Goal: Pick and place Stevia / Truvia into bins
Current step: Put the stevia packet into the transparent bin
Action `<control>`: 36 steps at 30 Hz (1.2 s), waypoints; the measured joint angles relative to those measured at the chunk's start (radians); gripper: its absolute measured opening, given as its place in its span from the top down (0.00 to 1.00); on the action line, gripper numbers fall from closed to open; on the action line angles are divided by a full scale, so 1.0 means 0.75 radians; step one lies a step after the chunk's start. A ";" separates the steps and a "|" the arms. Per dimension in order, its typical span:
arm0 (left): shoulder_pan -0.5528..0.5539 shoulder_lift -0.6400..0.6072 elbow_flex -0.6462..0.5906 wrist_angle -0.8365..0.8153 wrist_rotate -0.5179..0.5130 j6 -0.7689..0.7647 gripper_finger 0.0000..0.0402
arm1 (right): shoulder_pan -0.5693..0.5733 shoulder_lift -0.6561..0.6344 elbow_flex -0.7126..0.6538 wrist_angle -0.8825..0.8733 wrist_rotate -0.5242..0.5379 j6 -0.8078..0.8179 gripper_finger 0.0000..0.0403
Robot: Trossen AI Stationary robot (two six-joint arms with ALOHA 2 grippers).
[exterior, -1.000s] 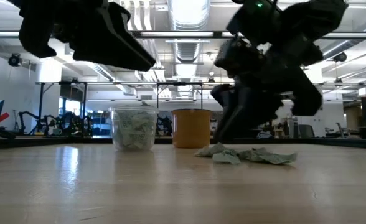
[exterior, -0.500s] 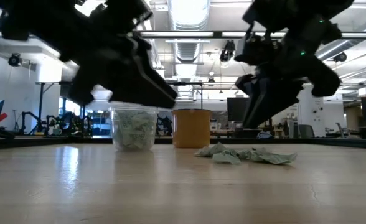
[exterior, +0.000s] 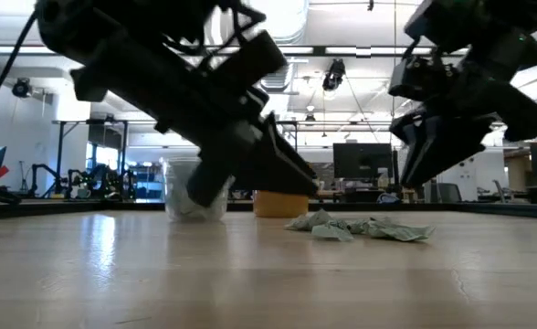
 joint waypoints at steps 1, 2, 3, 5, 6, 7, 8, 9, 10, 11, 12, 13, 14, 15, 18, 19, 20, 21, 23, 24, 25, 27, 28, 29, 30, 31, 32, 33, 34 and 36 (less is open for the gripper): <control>0.006 0.012 0.013 -0.012 0.001 0.001 0.67 | 0.000 -0.013 -0.007 0.010 0.002 0.007 0.85; 0.011 0.025 0.027 -0.015 0.002 0.000 0.67 | 0.000 -0.033 -0.017 0.016 0.002 0.010 0.85; 0.015 0.036 0.037 -0.014 0.010 0.000 0.67 | 0.000 -0.048 -0.027 0.011 0.002 0.014 0.85; 0.025 0.045 0.048 -0.029 0.020 -0.002 0.67 | 0.000 -0.069 -0.033 0.035 0.002 0.016 0.85; 0.032 0.053 0.058 -0.047 0.022 -0.015 0.67 | 0.000 -0.075 -0.040 0.039 0.002 0.017 0.85; 0.040 0.057 0.066 -0.052 0.029 -0.032 0.67 | 0.000 -0.084 -0.046 0.037 0.002 0.017 0.85; 0.047 0.058 0.066 -0.068 0.042 -0.048 0.67 | 0.000 -0.088 -0.046 0.044 0.002 0.016 0.85; 0.057 0.057 0.062 -0.084 0.051 -0.064 0.67 | 0.001 -0.090 -0.048 0.052 0.002 0.016 0.85; 0.067 0.058 0.061 -0.084 0.068 -0.070 0.67 | 0.002 -0.095 -0.052 0.053 0.002 0.018 0.85; 0.074 0.058 0.059 -0.078 0.084 -0.077 0.67 | 0.003 -0.097 -0.057 0.046 0.002 0.018 0.85; 0.080 0.058 0.058 -0.084 0.085 -0.084 0.67 | 0.003 -0.096 -0.057 0.047 0.001 0.018 0.85; 0.087 0.058 0.058 -0.085 0.090 -0.094 0.67 | 0.003 -0.094 -0.056 0.052 0.001 0.018 0.85; 0.092 0.058 0.058 -0.086 0.099 -0.096 0.67 | 0.003 -0.094 -0.057 0.049 0.000 0.018 0.85; 0.097 0.060 0.058 -0.087 0.113 -0.102 0.67 | 0.003 -0.094 -0.058 0.048 0.000 0.018 0.85; 0.111 0.068 0.058 -0.085 0.142 -0.106 0.67 | 0.003 -0.092 -0.057 0.052 -0.001 0.018 0.85; 0.114 0.075 0.058 -0.083 0.146 -0.106 0.67 | 0.003 -0.092 -0.057 0.052 -0.001 0.018 0.85; 0.115 0.083 0.059 -0.084 0.149 -0.106 0.67 | 0.003 -0.092 -0.055 0.055 -0.001 0.018 0.85; 0.116 0.089 0.059 -0.086 0.159 -0.107 0.67 | 0.003 -0.092 -0.054 0.055 -0.001 0.018 0.85; 0.119 0.100 0.067 -0.080 0.170 -0.109 0.67 | 0.003 -0.092 -0.054 0.054 -0.001 0.018 0.85; 0.121 0.105 0.071 -0.076 0.172 -0.109 0.68 | 0.003 -0.092 -0.054 0.054 -0.001 0.018 0.85; 0.122 0.106 0.071 -0.076 0.173 -0.109 0.69 | 0.003 -0.092 -0.054 0.053 -0.001 0.018 0.85; 0.123 0.106 0.071 -0.081 0.175 -0.108 0.73 | 0.003 -0.092 -0.055 0.054 -0.001 0.018 0.85; 0.123 0.106 0.071 -0.082 0.176 -0.106 0.76 | 0.003 -0.092 -0.056 0.054 -0.001 0.018 0.85; 0.123 0.106 0.071 -0.086 0.177 -0.105 0.79 | 0.003 -0.092 -0.057 0.053 -0.001 0.018 0.85; 0.123 0.105 0.071 -0.089 0.176 -0.105 0.82 | 0.003 -0.092 -0.057 0.053 -0.001 0.018 0.85; 0.124 0.105 0.071 -0.091 0.176 -0.104 0.86 | 0.003 -0.092 -0.057 0.053 -0.001 0.018 0.85; 0.125 0.104 0.071 -0.093 0.175 -0.104 0.90 | 0.003 -0.092 -0.057 0.053 -0.001 0.017 0.85; 0.125 0.102 0.071 -0.100 0.174 -0.103 0.94 | 0.003 -0.092 -0.057 0.053 -0.001 0.018 0.85; 0.125 0.101 0.071 -0.104 0.171 -0.100 0.97 | 0.003 -0.092 -0.057 0.053 -0.001 0.017 0.85; 0.125 0.091 0.071 -0.122 0.162 -0.094 0.98 | 0.003 -0.092 -0.058 0.053 -0.001 0.017 0.85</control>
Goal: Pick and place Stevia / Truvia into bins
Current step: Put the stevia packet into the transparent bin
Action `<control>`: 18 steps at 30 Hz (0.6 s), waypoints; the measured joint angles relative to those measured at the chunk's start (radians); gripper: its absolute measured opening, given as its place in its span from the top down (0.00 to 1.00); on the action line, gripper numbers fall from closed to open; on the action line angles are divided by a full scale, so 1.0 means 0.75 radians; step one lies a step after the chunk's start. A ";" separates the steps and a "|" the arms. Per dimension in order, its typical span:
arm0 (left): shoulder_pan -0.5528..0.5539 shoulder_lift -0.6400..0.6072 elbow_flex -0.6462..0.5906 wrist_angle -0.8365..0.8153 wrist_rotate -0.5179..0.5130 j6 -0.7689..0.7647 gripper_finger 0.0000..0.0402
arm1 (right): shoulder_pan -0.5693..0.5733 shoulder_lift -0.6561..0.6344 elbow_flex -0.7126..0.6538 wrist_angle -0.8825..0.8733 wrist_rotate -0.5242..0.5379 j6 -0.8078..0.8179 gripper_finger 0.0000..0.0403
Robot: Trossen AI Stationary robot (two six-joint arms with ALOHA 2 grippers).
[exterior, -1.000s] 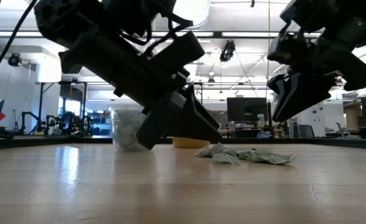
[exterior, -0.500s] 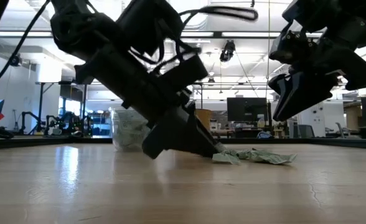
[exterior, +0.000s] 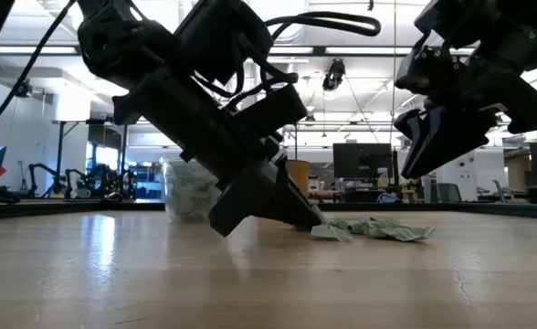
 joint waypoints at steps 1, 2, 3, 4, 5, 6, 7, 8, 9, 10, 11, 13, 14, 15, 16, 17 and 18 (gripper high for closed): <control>0.000 -0.006 -0.001 -0.010 -0.008 0.001 0.98 | 0.000 0.000 0.000 0.000 0.000 0.000 0.85; -0.002 -0.013 -0.001 -0.011 -0.018 0.002 0.98 | 0.000 0.000 -0.002 0.001 0.000 0.000 0.85; -0.005 -0.030 -0.001 -0.029 -0.026 0.002 0.98 | 0.000 0.000 -0.003 0.000 0.000 0.000 0.85; -0.009 -0.052 -0.001 -0.060 -0.035 0.002 0.99 | 0.000 0.000 -0.003 0.000 0.000 0.000 0.85; -0.012 -0.077 -0.001 -0.087 -0.045 0.002 0.99 | 0.000 0.000 -0.003 0.000 0.000 0.000 0.85; -0.017 -0.107 0.000 -0.118 -0.067 0.002 1.00 | 0.000 0.000 -0.003 0.002 0.000 0.000 0.85; -0.024 -0.136 0.000 -0.148 -0.091 0.002 1.00 | 0.000 0.000 -0.004 0.002 0.000 0.000 0.85; -0.032 -0.171 -0.003 -0.180 -0.122 0.002 1.00 | 0.000 0.000 -0.005 0.004 0.000 0.000 0.85; -0.040 -0.206 -0.011 -0.216 -0.154 0.002 1.00 | 0.000 0.000 -0.006 0.006 0.000 0.000 0.85; -0.046 -0.236 -0.014 -0.244 -0.182 0.001 1.00 | 0.000 0.000 -0.007 0.005 0.000 0.000 0.85; -0.054 -0.274 -0.015 -0.284 -0.208 0.001 1.00 | 0.000 0.000 -0.007 0.007 0.000 0.000 0.85; -0.066 -0.339 -0.018 -0.393 -0.283 0.000 1.00 | 0.000 0.000 -0.008 0.010 0.000 0.000 0.85; -0.070 -0.371 -0.018 -0.433 -0.321 0.000 1.00 | 0.000 0.000 -0.009 0.014 0.000 0.000 0.85; -0.075 -0.403 -0.025 -0.481 -0.364 -0.003 1.00 | 0.000 0.002 -0.010 0.018 0.000 0.000 0.85; -0.077 -0.431 -0.036 -0.517 -0.409 -0.007 1.00 | 0.000 0.002 -0.012 0.020 0.000 0.000 0.85; -0.077 -0.462 -0.052 -0.535 -0.448 -0.008 1.00 | 0.000 0.002 -0.012 0.025 0.000 0.000 0.85; -0.077 -0.494 -0.076 -0.536 -0.478 -0.008 1.00 | 0.000 0.002 -0.013 0.028 0.000 0.000 0.85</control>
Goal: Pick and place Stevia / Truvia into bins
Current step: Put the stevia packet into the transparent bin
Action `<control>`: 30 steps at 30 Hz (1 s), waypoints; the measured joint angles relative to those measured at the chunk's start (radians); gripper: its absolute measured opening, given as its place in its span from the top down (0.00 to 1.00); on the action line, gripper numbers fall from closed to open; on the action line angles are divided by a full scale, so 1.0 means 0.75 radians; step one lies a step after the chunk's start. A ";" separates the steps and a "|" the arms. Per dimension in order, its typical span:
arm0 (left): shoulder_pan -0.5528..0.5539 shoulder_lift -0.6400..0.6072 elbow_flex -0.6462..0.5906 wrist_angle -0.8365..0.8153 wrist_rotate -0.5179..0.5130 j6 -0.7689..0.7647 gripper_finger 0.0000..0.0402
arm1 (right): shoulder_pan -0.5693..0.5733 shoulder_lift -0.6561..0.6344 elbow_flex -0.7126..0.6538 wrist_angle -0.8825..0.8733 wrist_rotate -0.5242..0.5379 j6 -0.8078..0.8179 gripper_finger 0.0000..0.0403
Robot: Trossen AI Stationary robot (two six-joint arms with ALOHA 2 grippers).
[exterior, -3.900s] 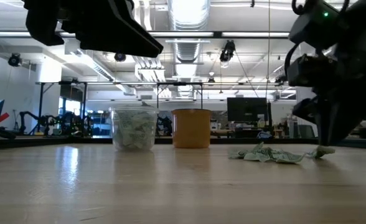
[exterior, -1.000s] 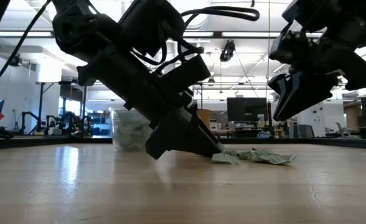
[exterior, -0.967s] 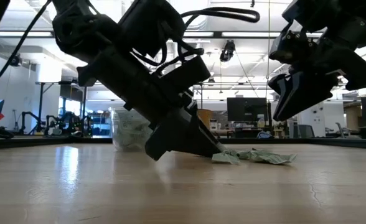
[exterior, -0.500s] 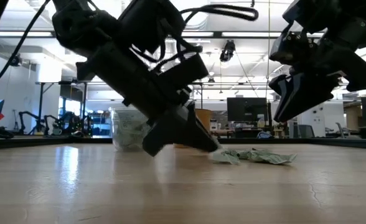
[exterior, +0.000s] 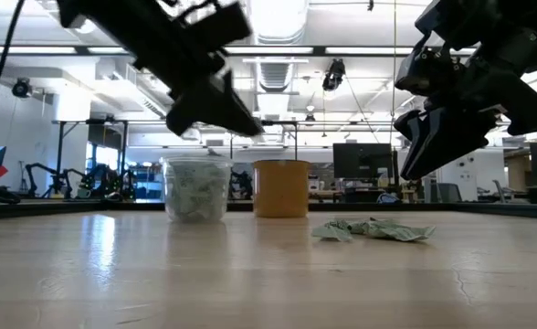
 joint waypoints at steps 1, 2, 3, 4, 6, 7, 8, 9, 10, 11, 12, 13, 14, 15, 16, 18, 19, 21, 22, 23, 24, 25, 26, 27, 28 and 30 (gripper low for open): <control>0.001 -0.034 -0.031 -0.001 -0.025 0.000 1.00 | 0.000 0.000 -0.002 -0.002 0.000 0.000 0.85; 0.010 -0.070 -0.064 -0.004 -0.044 0.000 1.00 | 0.000 0.000 -0.003 0.000 0.000 0.000 0.85; 0.017 -0.105 -0.097 -0.005 -0.049 -0.002 1.00 | 0.000 0.000 -0.003 0.002 0.000 0.000 0.85; 0.027 -0.140 -0.131 0.000 -0.052 -0.010 1.00 | 0.000 0.000 -0.004 -0.001 0.000 0.000 0.85; 0.055 -0.218 -0.203 -0.005 -0.053 -0.050 1.00 | 0.000 0.000 -0.004 0.004 0.000 0.000 0.85; 0.069 -0.255 -0.236 0.000 -0.054 -0.073 1.00 | 0.000 0.000 -0.004 0.004 0.000 0.000 0.85; 0.082 -0.295 -0.270 0.012 -0.053 -0.092 1.00 | 0.000 0.000 -0.004 0.013 0.000 0.000 0.85; 0.095 -0.334 -0.309 0.019 -0.053 -0.107 1.00 | 0.000 0.000 -0.005 0.027 0.000 -0.004 0.85; 0.104 -0.371 -0.345 0.033 -0.054 -0.122 1.00 | 0.000 0.000 -0.007 0.035 0.000 -0.007 0.85; 0.115 -0.409 -0.378 0.054 -0.051 -0.138 1.00 | 0.000 0.000 -0.007 0.036 0.000 -0.009 0.85; 0.126 -0.444 -0.412 0.075 -0.048 -0.148 1.00 | 0.000 0.000 -0.008 0.036 0.000 -0.009 0.85; 0.134 -0.479 -0.446 0.099 -0.046 -0.160 1.00 | 0.000 0.000 -0.009 0.036 0.000 -0.009 0.85; 0.144 -0.515 -0.483 0.124 -0.043 -0.171 1.00 | 0.000 0.000 -0.009 0.040 0.000 -0.009 0.85; 0.154 -0.544 -0.518 0.164 -0.036 -0.176 1.00 | 0.000 0.000 -0.009 0.041 0.000 -0.009 0.85; 0.163 -0.571 -0.552 0.214 -0.021 -0.176 1.00 | 0.000 0.000 -0.009 0.044 0.000 -0.009 0.85; 0.184 -0.622 -0.620 0.314 0.025 -0.176 1.00 | 0.000 0.000 -0.009 0.052 0.000 -0.011 0.85; 0.196 -0.642 -0.649 0.378 0.064 -0.175 1.00 | 0.000 0.000 -0.009 0.051 0.000 -0.014 0.85; 0.222 -0.685 -0.708 0.469 0.146 -0.172 1.00 | 0.000 0.000 -0.009 0.051 0.000 -0.014 0.85; 0.238 -0.699 -0.732 0.519 0.185 -0.172 1.00 | 0.000 0.000 -0.009 0.051 0.000 -0.014 0.85; 0.253 -0.707 -0.754 0.565 0.227 -0.175 1.00 | 0.000 0.000 -0.009 0.052 0.000 -0.014 0.85; 0.268 -0.713 -0.773 0.593 0.260 -0.178 1.00 | 0.000 0.000 -0.009 0.052 0.000 -0.014 0.85; 0.280 -0.714 -0.787 0.605 0.285 -0.181 1.00 | 0.000 0.000 -0.009 0.052 0.000 -0.014 0.85; 0.291 -0.714 -0.797 0.616 0.309 -0.190 1.00 | 0.000 0.000 -0.009 0.053 0.000 -0.014 0.85; 0.300 -0.712 -0.802 0.619 0.322 -0.208 1.00 | 0.000 0.000 -0.009 0.053 0.000 -0.014 0.85; 0.310 -0.705 -0.804 0.625 0.343 -0.213 1.00 | 0.000 0.000 -0.009 0.053 0.000 -0.014 0.85; 0.323 -0.684 -0.806 0.625 0.369 -0.229 1.00 | 0.000 0.000 -0.010 0.056 0.000 -0.014 0.85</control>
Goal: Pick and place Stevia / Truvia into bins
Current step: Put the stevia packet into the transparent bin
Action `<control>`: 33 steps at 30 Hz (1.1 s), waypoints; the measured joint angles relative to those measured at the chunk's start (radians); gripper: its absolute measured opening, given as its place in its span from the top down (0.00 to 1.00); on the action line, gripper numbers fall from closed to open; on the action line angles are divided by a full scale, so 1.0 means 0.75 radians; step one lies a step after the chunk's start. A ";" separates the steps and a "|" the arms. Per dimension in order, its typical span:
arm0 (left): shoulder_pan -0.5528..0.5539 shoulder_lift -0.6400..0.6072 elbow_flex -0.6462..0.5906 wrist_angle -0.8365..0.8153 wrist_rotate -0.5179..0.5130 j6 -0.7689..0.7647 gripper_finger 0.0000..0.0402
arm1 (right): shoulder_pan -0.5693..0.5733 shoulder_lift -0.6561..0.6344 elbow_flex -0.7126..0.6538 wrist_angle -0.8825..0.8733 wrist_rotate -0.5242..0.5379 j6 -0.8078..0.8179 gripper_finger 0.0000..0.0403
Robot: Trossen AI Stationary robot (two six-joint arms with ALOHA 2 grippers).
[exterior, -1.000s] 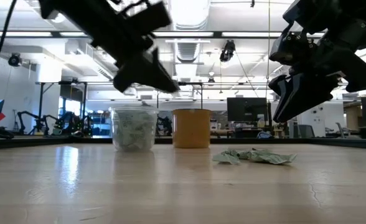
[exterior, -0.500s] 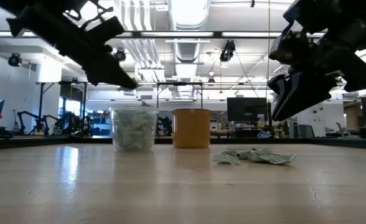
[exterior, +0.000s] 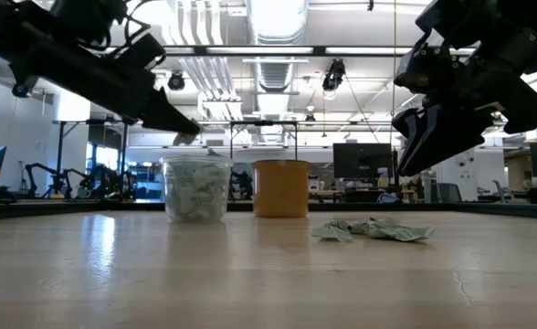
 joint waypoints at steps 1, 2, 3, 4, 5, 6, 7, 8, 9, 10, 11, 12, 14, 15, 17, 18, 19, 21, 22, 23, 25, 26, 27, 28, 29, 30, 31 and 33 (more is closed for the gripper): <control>0.004 0.011 0.000 -0.002 0.008 -0.013 1.00 | 0.000 0.000 0.000 0.000 0.000 0.000 0.85; 0.008 0.021 0.002 -0.007 0.012 -0.016 1.00 | 0.000 0.000 0.000 0.002 0.000 0.000 0.85; 0.011 0.032 0.006 -0.005 0.015 -0.019 1.00 | 0.000 0.000 0.000 0.001 0.000 0.000 0.85; 0.012 0.043 0.009 0.001 0.016 -0.019 1.00 | 0.000 0.000 0.000 0.001 0.000 0.000 0.85; 0.014 0.052 0.010 0.003 0.016 -0.021 1.00 | 0.000 0.000 0.000 0.001 0.000 0.000 0.85; 0.017 0.062 0.010 0.008 0.015 -0.031 1.00 | 0.000 0.000 -0.001 0.001 0.000 0.000 0.85; 0.022 0.076 0.010 0.018 0.012 -0.048 1.00 | 0.000 0.000 -0.001 0.001 0.000 0.000 0.85; 0.027 0.086 0.010 0.027 0.006 -0.055 1.00 | 0.000 0.000 -0.001 0.001 0.000 0.000 0.85; 0.033 0.094 0.010 0.029 0.002 -0.066 1.00 | 0.000 0.000 -0.001 0.001 0.000 0.000 0.85; 0.038 0.100 0.010 0.031 -0.003 -0.079 1.00 | 0.000 0.000 -0.001 0.001 0.000 0.001 0.85; 0.044 0.105 0.011 0.033 -0.003 -0.085 1.00 | 0.000 0.000 -0.001 0.001 0.000 0.000 0.85; 0.047 0.111 0.011 0.034 -0.004 -0.087 0.99 | 0.000 0.000 -0.002 0.001 0.000 0.000 0.85; 0.050 0.119 0.011 0.033 -0.004 -0.088 0.95 | 0.000 -0.001 -0.003 0.001 0.000 0.001 0.85; 0.050 0.120 0.011 0.033 -0.004 -0.088 0.93 | 0.000 -0.001 -0.005 0.001 0.000 0.001 0.85; 0.050 0.117 0.011 0.033 -0.004 -0.087 0.87 | 0.000 -0.001 -0.005 0.001 0.000 0.001 0.85; 0.050 0.112 0.011 0.031 -0.004 -0.087 0.83 | 0.000 -0.001 -0.005 0.001 0.000 0.001 0.85; 0.050 0.106 0.011 0.032 -0.004 -0.087 0.80 | 0.000 -0.001 -0.005 0.001 0.000 0.001 0.85; 0.050 0.086 0.011 0.030 -0.004 -0.087 0.74 | 0.000 -0.001 -0.005 0.001 0.000 0.001 0.85; 0.050 0.078 0.011 0.034 -0.005 -0.087 0.71 | 0.000 -0.001 -0.006 0.001 0.000 0.002 0.85; 0.050 0.069 0.011 0.037 -0.005 -0.087 0.68 | 0.000 -0.001 -0.006 0.002 0.000 0.005 0.85; 0.050 0.053 0.011 0.032 -0.005 -0.087 0.63 | 0.000 -0.001 -0.006 0.001 0.000 0.005 0.85; 0.050 0.043 0.011 0.030 -0.004 -0.087 0.61 | 0.000 -0.001 -0.006 0.002 0.000 0.005 0.85; 0.050 0.033 0.011 0.026 -0.003 -0.087 0.60 | 0.000 -0.001 -0.006 0.002 -0.002 0.005 0.85; 0.050 0.025 0.011 0.026 0.004 -0.087 0.58 | 0.000 -0.001 -0.006 0.002 -0.012 0.005 0.85; 0.050 0.017 0.011 0.025 0.013 -0.087 0.57 | 0.000 -0.001 -0.006 0.003 -0.035 0.006 0.85; 0.050 0.006 0.011 0.020 0.030 -0.087 0.57 | 0.000 -0.001 -0.006 0.003 -0.068 0.006 0.85; 0.049 -0.004 0.011 0.018 0.051 -0.087 0.56 | 0.000 -0.001 -0.006 0.007 -0.107 0.005 0.85; 0.046 -0.019 0.011 0.018 0.117 -0.088 0.56 | 0.003 -0.001 -0.009 0.027 -0.178 0.003 0.85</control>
